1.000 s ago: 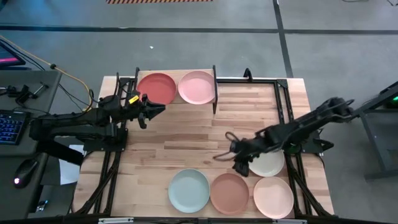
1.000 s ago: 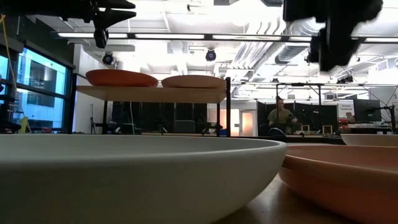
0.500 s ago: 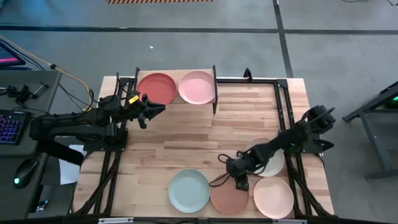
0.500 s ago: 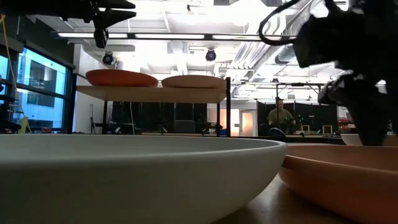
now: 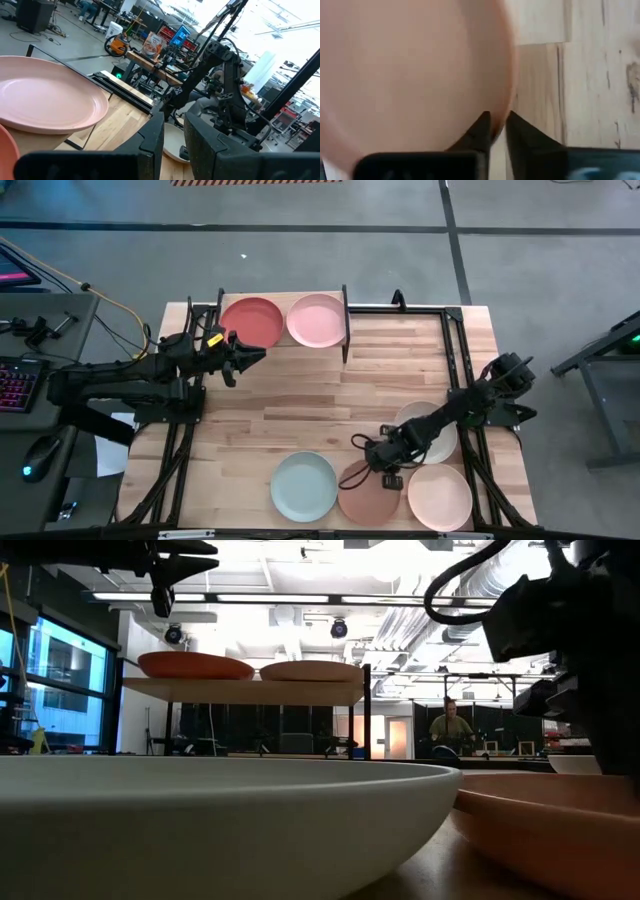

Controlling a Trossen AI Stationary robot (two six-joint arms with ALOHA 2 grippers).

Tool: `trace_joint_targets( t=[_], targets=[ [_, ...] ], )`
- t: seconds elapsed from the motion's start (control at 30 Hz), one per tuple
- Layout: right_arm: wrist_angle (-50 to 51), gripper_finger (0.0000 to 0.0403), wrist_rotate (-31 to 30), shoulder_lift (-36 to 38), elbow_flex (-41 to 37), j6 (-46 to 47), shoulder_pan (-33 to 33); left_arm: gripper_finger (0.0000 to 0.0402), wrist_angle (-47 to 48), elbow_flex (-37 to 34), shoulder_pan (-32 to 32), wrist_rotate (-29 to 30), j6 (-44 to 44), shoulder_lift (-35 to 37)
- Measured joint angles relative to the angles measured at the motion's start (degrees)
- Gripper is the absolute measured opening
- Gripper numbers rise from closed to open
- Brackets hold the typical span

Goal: Place and stack plates onto a shelf
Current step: Stack the brown plate on top of the pink plate

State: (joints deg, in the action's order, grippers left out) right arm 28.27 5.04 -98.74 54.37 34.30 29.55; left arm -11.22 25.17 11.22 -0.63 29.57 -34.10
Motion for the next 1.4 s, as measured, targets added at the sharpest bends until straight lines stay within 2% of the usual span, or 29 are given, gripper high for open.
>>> trace_joint_targets(
  t=[0.03,0.27,0.37,0.53,0.7,0.87,0.97,1.1,1.27,1.4],
  targets=[
    [-0.14,0.0014,0.05,0.02,0.01,0.31,-0.22,0.0062,0.02,0.0,0.0,0.01,-0.43,0.01],
    [-0.23,0.0003,2.22,1.43,0.0,1.3,-1.59,0.0062,0.02,0.0,0.0,1.32,-1.73,0.02],
    [1.19,0.0001,2.35,4.61,0.0,0.21,-2.55,0.0062,-0.03,0.0,0.0,1.36,-1.73,0.02],
    [5.66,0.0001,2.01,14.07,0.0,-3.02,-6.69,0.0062,-0.5,0.0,0.0,1.43,-1.73,0.04],
    [4.54,0.0,-2.18,24.58,0.0,-4.8,-16.3,0.0062,-2.76,0.0,0.0,1.51,-1.51,0.04],
    [-4.45,0.0,-6.07,29.69,0.1,-3.22,-30.43,0.0062,-4.03,0.0,0.0,1.51,-0.68,0.04],
    [-6.19,0.0,-6.56,29.54,3.61,0.34,-38.34,0.0062,-4.7,0.0,0.0,1.51,-0.68,0.04],
    [-1.49,0.0,-6.35,25.86,14.6,-0.59,-46.76,0.0062,-6.03,0.02,0.0,1.51,-1.08,0.06],
    [7.0,0.0,-2.55,16.76,29.81,-3.75,-55.12,0.0062,-6.76,0.02,0.0,1.51,-1.27,0.06],
    [11.68,0.0,1.28,8.0,39.08,-3.83,-59.01,0.0062,-6.74,0.02,0.0,1.51,-1.27,0.06]
  ],
)
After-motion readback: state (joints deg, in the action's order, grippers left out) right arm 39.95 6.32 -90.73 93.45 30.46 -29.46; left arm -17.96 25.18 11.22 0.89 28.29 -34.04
